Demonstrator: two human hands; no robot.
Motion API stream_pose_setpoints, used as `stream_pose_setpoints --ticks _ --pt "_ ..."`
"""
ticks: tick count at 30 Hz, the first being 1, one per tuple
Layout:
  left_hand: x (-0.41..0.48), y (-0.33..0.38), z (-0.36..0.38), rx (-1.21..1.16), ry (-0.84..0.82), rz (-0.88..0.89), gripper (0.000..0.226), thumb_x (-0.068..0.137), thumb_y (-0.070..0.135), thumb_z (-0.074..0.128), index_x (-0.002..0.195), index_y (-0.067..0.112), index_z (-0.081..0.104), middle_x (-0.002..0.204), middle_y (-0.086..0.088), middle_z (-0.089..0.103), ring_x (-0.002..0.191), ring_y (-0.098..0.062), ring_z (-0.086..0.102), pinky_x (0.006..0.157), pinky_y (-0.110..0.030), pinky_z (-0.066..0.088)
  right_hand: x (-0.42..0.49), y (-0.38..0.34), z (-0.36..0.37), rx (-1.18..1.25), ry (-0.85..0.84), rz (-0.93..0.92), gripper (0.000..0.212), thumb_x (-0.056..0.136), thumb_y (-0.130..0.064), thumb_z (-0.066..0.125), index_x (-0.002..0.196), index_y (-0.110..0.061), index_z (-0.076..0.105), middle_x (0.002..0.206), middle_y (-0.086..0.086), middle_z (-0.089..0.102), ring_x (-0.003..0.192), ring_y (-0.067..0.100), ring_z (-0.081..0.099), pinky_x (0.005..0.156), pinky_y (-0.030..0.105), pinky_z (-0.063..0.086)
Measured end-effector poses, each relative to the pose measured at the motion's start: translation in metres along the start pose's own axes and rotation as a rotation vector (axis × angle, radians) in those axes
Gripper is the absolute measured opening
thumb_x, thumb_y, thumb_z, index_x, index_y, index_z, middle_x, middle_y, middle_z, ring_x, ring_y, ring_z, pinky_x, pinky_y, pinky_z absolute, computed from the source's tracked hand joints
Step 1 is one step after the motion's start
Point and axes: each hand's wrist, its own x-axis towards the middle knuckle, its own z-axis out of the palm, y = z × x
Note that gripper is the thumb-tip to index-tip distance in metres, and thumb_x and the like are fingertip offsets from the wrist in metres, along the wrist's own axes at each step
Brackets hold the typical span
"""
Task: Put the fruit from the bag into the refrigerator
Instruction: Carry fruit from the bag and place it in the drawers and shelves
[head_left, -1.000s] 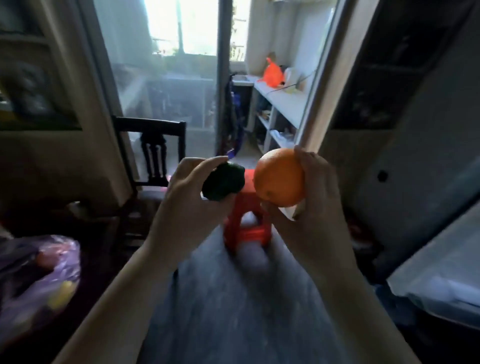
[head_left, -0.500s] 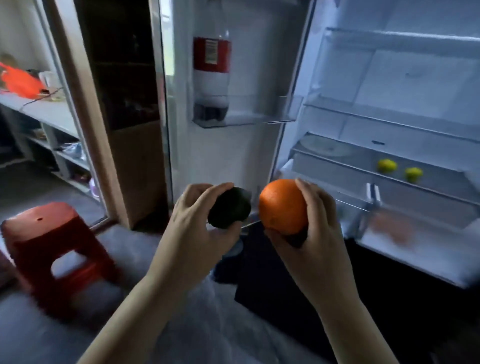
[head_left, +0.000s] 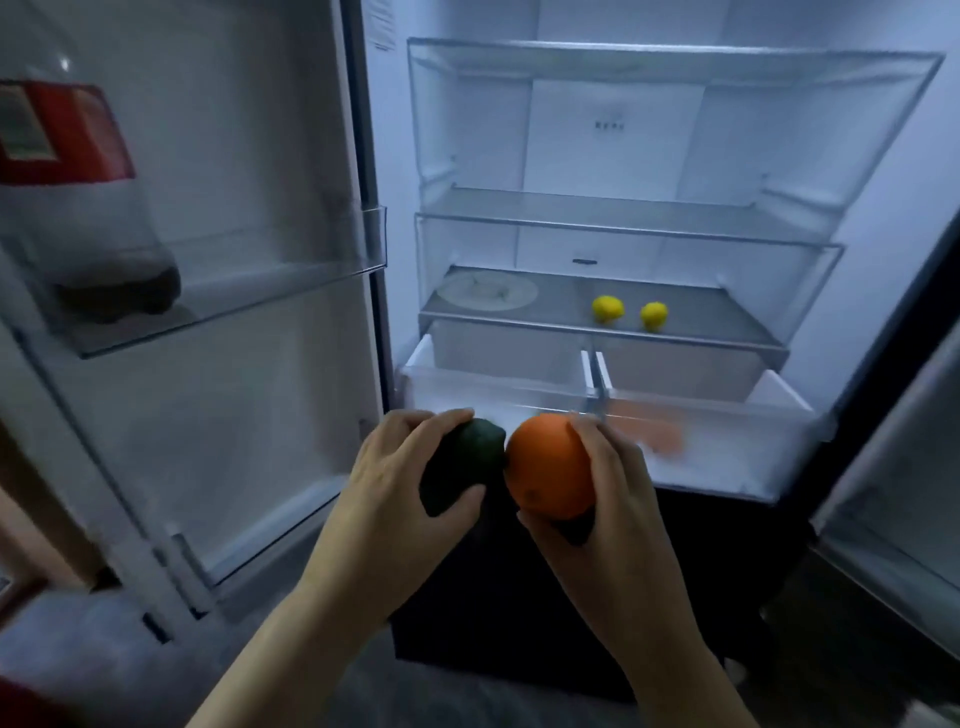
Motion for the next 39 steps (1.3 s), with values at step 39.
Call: stream_pose_setpoints --ticks 39 --pt "0.298 -0.121 0.297 0.08 -0.46 -0.175 0.052 0.081 0.036 0.067 0.128 0.044 0.046 0.111 0.023 0.042 0.102 -0.001 0.046 0.081 -0.019 0.038 0.251 0.39 0.017 -0.094 -0.564 0.35 0.077 0.071 -0.044 0.075 0.134 -0.035 0.032 0.135 -0.01 0.037 0.114 0.012 0.046 0.085 0.024 0.039"
